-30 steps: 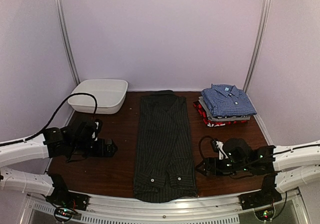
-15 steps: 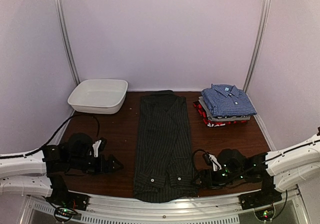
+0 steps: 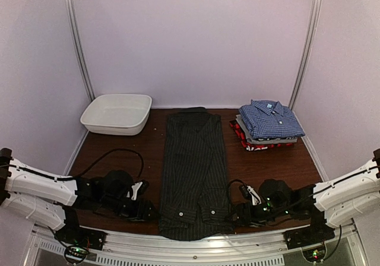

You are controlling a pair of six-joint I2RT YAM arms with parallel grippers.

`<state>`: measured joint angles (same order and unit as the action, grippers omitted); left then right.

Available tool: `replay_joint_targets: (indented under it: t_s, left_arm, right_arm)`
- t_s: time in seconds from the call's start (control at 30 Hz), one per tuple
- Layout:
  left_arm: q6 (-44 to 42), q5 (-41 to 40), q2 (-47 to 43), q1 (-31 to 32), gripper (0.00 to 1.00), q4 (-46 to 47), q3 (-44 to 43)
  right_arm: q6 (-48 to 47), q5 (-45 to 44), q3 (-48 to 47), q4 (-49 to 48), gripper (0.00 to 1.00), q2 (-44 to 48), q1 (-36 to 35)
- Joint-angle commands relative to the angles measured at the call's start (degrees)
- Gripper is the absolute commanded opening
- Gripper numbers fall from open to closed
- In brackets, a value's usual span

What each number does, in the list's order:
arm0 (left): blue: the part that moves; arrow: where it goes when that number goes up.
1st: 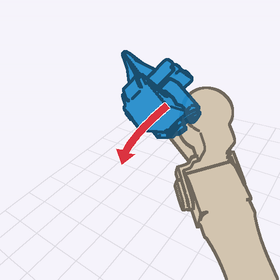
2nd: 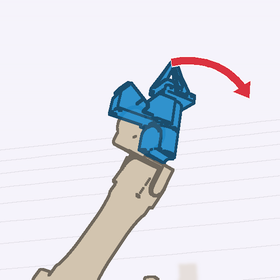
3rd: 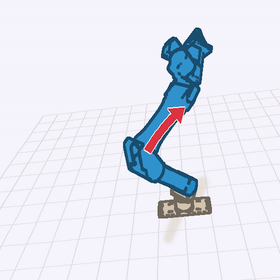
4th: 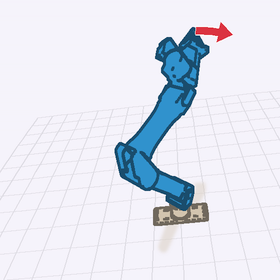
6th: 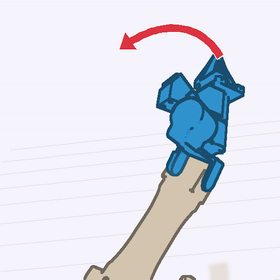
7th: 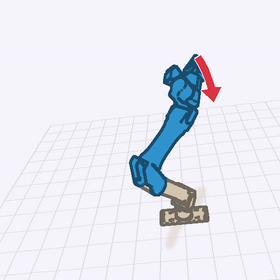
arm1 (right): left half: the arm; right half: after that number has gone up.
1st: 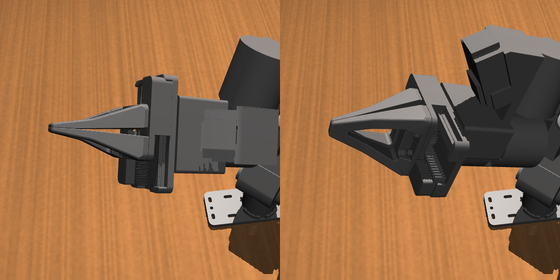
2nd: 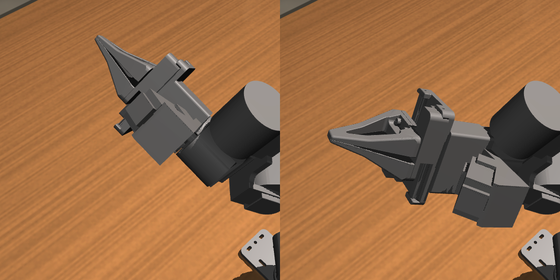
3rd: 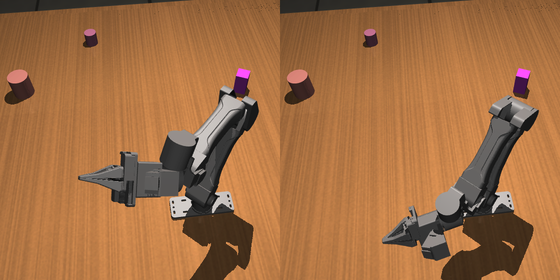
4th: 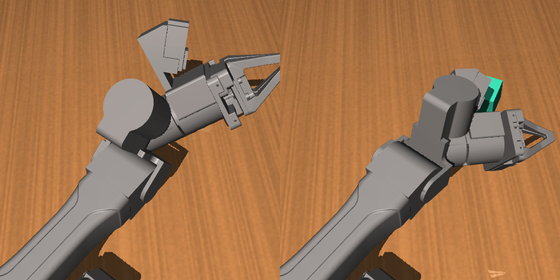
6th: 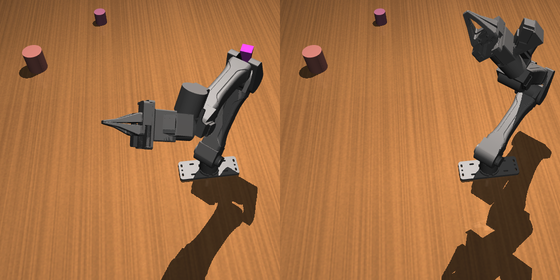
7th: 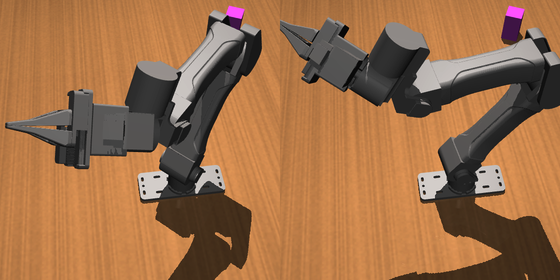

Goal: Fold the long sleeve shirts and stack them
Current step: Pick up the rectangle-folded shirt from the center of the board.

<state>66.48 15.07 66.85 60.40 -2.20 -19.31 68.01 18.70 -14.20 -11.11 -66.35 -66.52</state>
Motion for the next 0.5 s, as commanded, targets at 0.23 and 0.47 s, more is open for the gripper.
replay_joint_targets:
  t_s: [0.23,0.47]
  left_arm:
    - [3.6,2.0,7.0,0.3,0.47,6.9,-1.8]
    - [6.0,4.8,11.1,0.3,0.29,9.8,-0.5]
  right_arm:
    - [2.5,-1.6,2.2,-5.9,0.61,-2.0,-0.1]
    - [3.1,-1.1,3.1,-10.2,0.59,-4.5,0.5]
